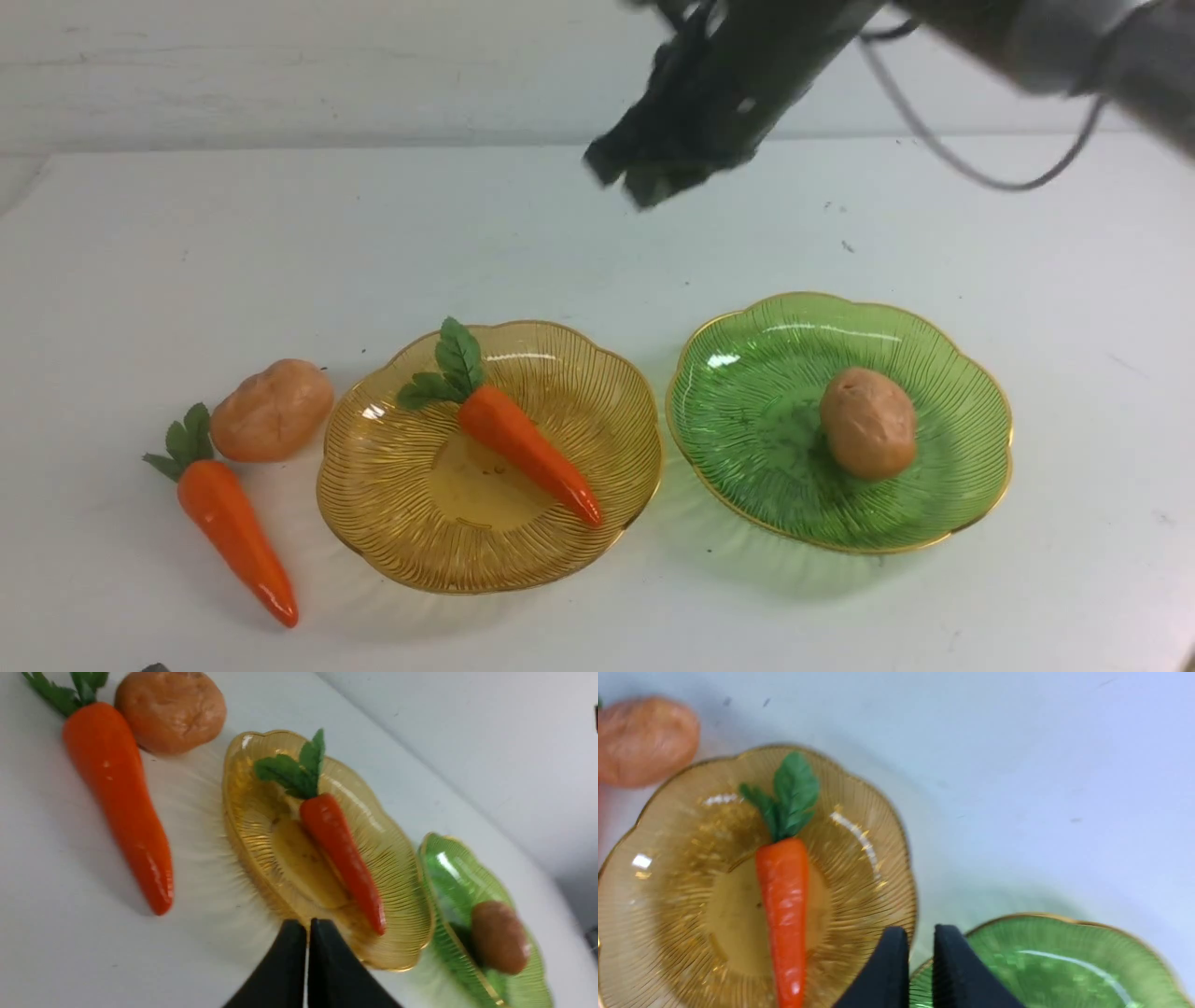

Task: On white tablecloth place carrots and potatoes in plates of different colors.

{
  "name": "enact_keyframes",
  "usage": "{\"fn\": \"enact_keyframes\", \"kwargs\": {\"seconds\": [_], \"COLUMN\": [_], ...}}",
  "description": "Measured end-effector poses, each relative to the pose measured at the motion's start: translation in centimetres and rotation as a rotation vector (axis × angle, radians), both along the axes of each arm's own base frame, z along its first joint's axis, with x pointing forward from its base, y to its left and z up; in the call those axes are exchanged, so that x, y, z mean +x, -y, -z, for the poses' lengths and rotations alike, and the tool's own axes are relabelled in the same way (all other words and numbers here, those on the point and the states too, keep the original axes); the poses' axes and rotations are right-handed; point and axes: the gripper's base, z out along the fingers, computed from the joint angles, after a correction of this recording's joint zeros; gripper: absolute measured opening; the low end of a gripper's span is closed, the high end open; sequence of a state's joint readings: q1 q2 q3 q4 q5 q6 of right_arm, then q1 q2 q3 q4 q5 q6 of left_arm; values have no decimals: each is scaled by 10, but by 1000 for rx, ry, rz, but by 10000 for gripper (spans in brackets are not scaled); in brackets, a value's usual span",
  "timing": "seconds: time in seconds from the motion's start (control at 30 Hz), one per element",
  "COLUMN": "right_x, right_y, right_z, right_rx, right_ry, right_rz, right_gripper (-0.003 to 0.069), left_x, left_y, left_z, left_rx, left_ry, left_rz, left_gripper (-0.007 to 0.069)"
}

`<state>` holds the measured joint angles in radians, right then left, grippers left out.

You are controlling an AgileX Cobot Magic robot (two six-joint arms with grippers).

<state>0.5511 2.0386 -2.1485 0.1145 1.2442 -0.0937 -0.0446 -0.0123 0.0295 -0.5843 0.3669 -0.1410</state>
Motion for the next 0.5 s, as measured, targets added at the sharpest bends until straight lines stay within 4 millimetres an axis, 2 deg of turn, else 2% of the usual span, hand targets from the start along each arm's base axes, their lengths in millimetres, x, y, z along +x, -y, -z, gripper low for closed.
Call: {"fn": "enact_keyframes", "kwargs": {"seconds": [0.07, 0.13, 0.17, 0.23, 0.3, 0.37, 0.43, 0.5], "right_x": [-13, -27, -46, -71, -99, -129, -161, -182], "right_y": [23, 44, 63, 85, 108, 132, 151, 160], "right_z": [-35, -56, -72, -85, -91, -87, -77, -54], "right_rx": [15, 14, 16, 7, -5, -14, -24, -22], "right_ry": [73, 111, 136, 155, 158, 141, 124, 118], "right_rz": [46, 80, 101, 125, 157, 195, 222, 229], "right_gripper": [29, 2, -5, -12, -13, -15, -15, -15], "left_x": [0, 1, 2, 3, 3, 3, 9, 21], "left_y": [1, 1, -1, -2, -3, -2, 1, 5], "left_z": [-3, -7, -9, -13, -19, -36, -54, -65], "left_rx": [-94, -161, -191, -242, -278, -260, -196, -105], "left_ry": [10, 38, 62, 87, 113, 136, 88, -46], "left_rz": [-7, -26, -44, -66, -74, -61, -31, 23], "left_gripper": [-3, -3, -3, -3, -3, -3, -3, -3]}}
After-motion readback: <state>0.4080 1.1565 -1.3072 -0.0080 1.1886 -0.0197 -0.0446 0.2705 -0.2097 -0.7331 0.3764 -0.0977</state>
